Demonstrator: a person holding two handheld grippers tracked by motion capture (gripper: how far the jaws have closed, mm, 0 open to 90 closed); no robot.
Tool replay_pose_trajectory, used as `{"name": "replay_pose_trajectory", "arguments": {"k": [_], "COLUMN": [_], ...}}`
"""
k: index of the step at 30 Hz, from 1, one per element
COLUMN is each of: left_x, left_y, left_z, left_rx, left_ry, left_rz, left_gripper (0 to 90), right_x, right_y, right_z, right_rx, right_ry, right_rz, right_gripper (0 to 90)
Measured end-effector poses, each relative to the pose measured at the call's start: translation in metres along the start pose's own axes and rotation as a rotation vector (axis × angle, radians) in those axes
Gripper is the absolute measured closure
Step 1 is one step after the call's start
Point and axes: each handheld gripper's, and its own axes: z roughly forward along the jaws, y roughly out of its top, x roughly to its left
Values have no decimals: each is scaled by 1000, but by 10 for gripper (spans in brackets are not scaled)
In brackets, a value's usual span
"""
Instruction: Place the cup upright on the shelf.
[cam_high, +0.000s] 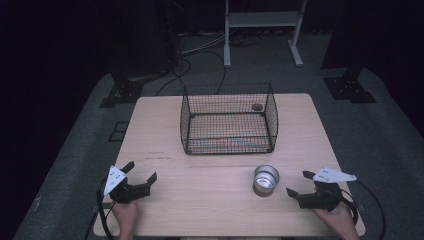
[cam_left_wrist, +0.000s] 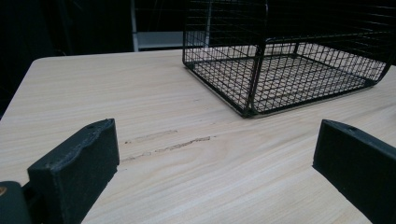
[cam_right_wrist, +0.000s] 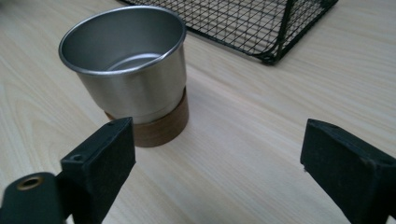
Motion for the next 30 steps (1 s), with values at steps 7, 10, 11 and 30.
{"name": "replay_pose_trajectory", "arguments": {"k": [7,10,11,30], "left_x": [0,0,0,0], "left_y": [0,0,0,0], "left_z": [0,0,0,-2], "left_rx": [0,0,-1,-14], "left_ry": [0,1,1,12], "left_rz": [0,1,1,-2], "left_gripper": [0,0,0,0], "right_x": [7,11,12,34], "right_y": [0,-1,-1,4], "right_z": [5,7,7,27], "right_rx": [13,15,17,2], "right_ry": [19,34,36,49], "right_rz": [-16,-8,-7,10], "right_gripper": [76,60,56,21]}}
